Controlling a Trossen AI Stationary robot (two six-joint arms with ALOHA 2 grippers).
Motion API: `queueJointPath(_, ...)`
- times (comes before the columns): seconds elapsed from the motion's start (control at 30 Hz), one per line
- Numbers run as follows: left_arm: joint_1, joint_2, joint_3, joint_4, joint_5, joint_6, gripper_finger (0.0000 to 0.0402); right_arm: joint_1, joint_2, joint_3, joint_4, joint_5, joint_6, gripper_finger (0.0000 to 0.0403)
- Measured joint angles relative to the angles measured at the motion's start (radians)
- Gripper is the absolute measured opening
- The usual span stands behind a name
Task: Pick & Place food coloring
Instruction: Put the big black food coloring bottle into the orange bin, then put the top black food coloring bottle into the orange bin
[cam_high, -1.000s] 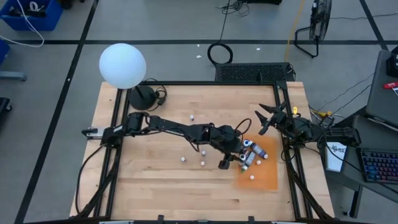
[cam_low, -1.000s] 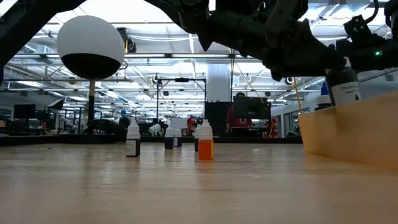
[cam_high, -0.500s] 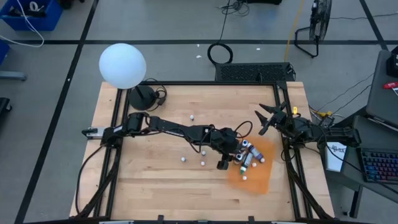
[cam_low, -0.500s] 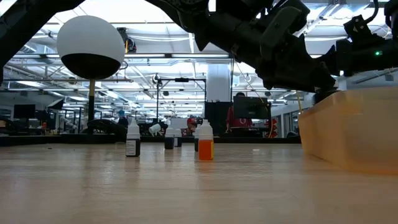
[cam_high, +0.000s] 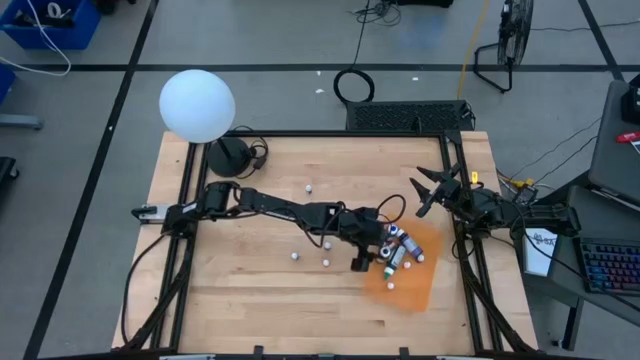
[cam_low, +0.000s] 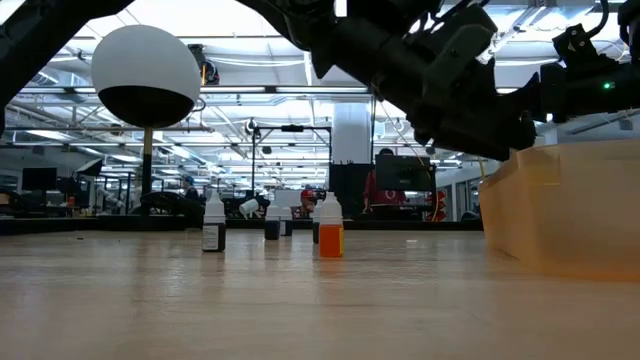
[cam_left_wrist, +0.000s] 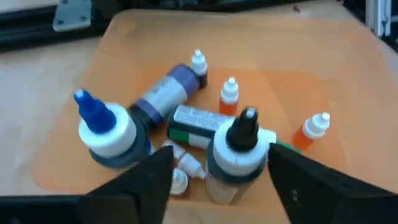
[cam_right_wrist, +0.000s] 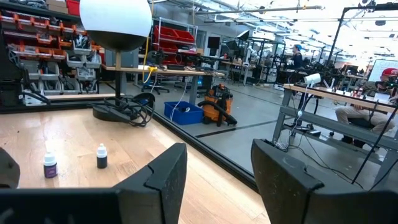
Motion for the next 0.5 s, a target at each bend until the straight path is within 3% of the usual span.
queueJointPath(0.13, 0.0, -0.005, 0.0, 0.011, -0.019, -0.002, 0.0307, 0.0, 0.0, 0.0, 0.0, 0.0, 0.0, 0.0167)
queueJointPath(0.3, 0.0, -0.059, 0.0, -0.061, -0.028, 0.013, 0.0333, 0.0, 0.0, 0.0, 0.0, 0.0, 0.0, 0.0167)
queueJointPath(0.5, 0.002, -0.207, 0.0, -0.34, -0.233, 0.004, 0.0331, 0.0, 0.006, 0.0, -0.001, 0.0, 0.0, 0.0167)
